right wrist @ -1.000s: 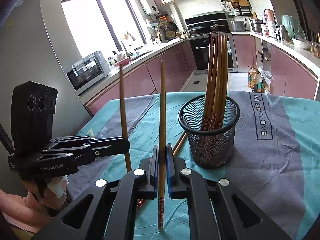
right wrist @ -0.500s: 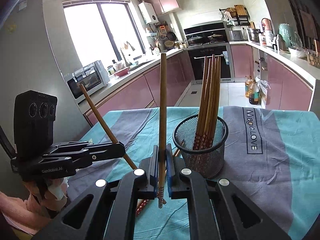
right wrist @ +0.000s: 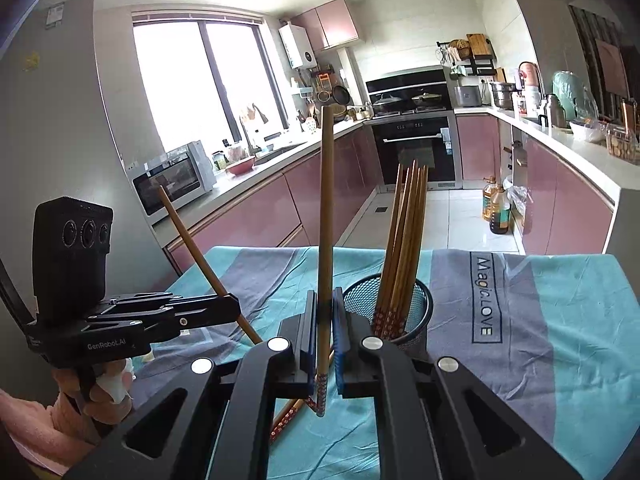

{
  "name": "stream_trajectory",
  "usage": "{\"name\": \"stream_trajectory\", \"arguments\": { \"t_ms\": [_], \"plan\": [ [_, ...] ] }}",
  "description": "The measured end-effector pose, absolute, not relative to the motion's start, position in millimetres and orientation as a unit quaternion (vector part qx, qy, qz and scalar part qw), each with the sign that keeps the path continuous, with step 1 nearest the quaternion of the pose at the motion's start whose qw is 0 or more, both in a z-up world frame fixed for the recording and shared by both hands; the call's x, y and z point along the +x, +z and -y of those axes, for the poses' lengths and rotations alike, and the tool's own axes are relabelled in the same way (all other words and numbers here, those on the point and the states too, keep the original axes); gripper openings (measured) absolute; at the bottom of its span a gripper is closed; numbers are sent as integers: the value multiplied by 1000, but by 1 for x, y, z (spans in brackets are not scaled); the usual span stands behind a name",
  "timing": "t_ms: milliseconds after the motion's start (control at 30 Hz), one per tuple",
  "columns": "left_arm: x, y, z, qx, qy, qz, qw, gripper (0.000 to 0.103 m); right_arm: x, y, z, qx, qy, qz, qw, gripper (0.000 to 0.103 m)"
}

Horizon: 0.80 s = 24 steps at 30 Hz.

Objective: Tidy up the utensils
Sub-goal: 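Carry the upright chopstick with the left gripper over the mesh cup, then lower the chopstick into the mesh cup with the left gripper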

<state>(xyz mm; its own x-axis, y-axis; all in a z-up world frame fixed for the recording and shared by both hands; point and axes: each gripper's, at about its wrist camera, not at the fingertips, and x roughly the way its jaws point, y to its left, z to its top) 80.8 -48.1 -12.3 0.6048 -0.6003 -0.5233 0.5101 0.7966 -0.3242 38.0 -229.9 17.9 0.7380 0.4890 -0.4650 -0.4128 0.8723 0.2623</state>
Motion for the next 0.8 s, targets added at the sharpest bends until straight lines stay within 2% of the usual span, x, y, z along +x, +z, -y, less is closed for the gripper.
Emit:
{"name": "stream_trajectory", "arguments": {
  "t_ms": [800],
  "plan": [
    [84,14,58,-56,-320,-280,903,8,46,42,233,59,239,-241,939,6]
  ]
}}
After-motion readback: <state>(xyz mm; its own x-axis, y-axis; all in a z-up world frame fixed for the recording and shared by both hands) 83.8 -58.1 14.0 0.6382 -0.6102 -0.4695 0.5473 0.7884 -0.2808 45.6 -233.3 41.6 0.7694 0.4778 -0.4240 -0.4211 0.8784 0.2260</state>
